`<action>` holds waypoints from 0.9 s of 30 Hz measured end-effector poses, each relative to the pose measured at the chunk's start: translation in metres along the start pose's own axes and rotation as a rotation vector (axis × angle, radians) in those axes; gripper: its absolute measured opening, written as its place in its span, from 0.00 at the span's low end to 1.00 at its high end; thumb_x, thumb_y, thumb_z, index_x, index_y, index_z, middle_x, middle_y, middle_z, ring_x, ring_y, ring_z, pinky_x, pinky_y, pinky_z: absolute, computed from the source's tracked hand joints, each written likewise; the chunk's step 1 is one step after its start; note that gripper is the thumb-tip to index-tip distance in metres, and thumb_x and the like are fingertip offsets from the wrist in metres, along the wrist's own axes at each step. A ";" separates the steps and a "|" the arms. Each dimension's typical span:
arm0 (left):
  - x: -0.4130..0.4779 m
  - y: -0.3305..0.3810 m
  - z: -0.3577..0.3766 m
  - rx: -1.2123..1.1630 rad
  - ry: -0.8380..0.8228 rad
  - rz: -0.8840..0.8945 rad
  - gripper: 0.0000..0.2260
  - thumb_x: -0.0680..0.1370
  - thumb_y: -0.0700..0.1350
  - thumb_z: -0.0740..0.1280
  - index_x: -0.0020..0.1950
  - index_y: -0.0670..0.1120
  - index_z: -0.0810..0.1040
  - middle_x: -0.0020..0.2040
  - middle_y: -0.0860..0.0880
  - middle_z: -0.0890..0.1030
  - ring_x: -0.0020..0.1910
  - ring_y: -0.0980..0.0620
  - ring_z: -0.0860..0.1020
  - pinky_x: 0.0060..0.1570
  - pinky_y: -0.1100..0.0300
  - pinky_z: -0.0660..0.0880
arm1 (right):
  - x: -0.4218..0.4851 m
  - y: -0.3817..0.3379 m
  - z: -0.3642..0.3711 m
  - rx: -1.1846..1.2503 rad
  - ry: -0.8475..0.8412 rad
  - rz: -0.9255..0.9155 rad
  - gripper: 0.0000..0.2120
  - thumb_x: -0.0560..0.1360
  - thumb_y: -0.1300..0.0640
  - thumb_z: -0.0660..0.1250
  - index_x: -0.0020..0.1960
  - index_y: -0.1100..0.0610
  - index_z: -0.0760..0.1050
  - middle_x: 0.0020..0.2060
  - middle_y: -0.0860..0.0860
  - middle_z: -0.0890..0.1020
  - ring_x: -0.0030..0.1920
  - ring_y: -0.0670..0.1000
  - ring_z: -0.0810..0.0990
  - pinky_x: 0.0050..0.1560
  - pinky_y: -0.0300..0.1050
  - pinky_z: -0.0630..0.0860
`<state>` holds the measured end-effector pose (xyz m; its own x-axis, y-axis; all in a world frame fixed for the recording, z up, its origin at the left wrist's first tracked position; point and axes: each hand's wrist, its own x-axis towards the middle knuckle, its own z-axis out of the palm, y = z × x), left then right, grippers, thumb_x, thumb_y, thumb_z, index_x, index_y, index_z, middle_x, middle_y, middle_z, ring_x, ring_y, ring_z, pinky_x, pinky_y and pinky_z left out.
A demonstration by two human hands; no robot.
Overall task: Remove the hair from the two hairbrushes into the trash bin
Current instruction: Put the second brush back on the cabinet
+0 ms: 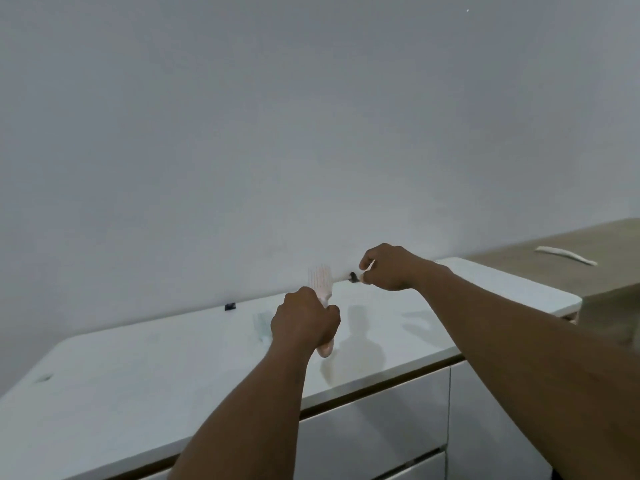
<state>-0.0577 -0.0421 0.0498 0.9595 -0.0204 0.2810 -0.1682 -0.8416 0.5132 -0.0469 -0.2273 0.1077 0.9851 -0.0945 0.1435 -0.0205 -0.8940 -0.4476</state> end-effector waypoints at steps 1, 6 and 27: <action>0.001 -0.004 0.004 0.028 0.000 -0.007 0.10 0.74 0.52 0.65 0.47 0.47 0.71 0.42 0.50 0.76 0.43 0.47 0.78 0.41 0.57 0.74 | 0.004 0.000 0.006 0.006 -0.009 -0.005 0.18 0.75 0.49 0.69 0.63 0.51 0.77 0.61 0.51 0.80 0.56 0.53 0.78 0.58 0.46 0.75; 0.011 -0.021 0.029 0.116 -0.036 -0.033 0.15 0.76 0.55 0.65 0.55 0.46 0.75 0.45 0.50 0.75 0.47 0.46 0.79 0.42 0.57 0.72 | 0.030 0.006 0.044 0.016 -0.078 -0.002 0.18 0.75 0.48 0.70 0.63 0.51 0.77 0.63 0.52 0.79 0.60 0.54 0.78 0.63 0.49 0.75; 0.054 -0.041 0.076 0.118 -0.102 -0.126 0.07 0.75 0.50 0.64 0.44 0.47 0.72 0.43 0.49 0.75 0.39 0.48 0.73 0.39 0.59 0.68 | 0.093 0.034 0.130 0.060 -0.139 -0.034 0.15 0.76 0.52 0.66 0.62 0.52 0.77 0.60 0.51 0.79 0.55 0.50 0.78 0.60 0.45 0.75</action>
<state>0.0178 -0.0492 -0.0178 0.9902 0.0394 0.1339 -0.0236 -0.8982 0.4390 0.0666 -0.2094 -0.0088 0.9993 0.0007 0.0383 0.0197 -0.8673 -0.4973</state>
